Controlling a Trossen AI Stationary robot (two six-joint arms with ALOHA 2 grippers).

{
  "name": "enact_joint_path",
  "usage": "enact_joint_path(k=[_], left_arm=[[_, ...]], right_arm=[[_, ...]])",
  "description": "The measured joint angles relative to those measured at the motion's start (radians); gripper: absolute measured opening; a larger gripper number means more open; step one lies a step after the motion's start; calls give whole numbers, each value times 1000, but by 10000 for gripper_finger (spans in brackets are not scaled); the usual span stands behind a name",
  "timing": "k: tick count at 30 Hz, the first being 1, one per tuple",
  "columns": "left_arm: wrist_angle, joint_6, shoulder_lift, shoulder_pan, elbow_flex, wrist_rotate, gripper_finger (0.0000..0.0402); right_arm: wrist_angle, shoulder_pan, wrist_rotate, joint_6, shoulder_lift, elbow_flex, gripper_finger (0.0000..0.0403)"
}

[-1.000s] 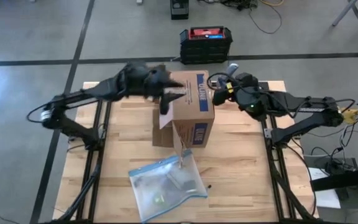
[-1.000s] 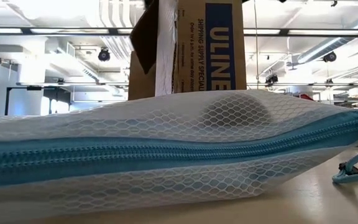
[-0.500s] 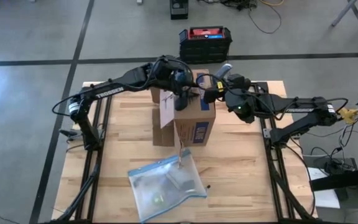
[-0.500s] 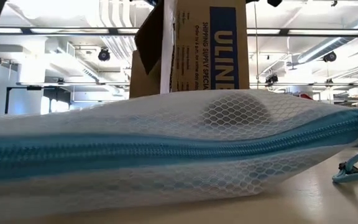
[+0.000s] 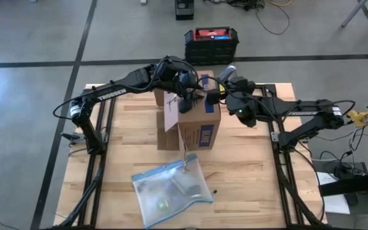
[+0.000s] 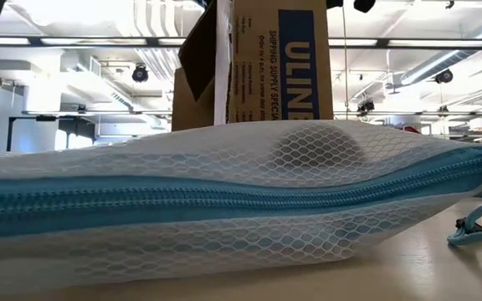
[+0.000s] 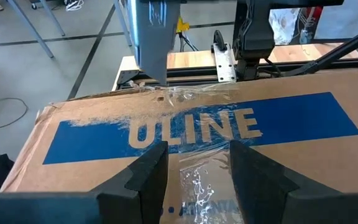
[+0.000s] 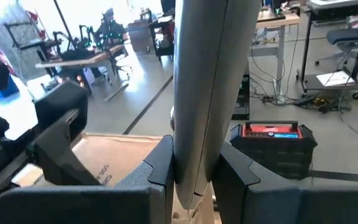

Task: Unpack boxes
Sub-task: Break down the box until it is fully flat

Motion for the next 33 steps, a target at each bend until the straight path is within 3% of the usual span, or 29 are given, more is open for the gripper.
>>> enact_joint_path(k=[8, 33], left_arm=[[-12, -1, 0, 0, 0, 0, 156], [21, -43, 4, 1, -34, 1, 156]], right_arm=[[4, 1, 50, -4, 25, 1, 57], [7, -3, 42, 0, 25, -1, 57]])
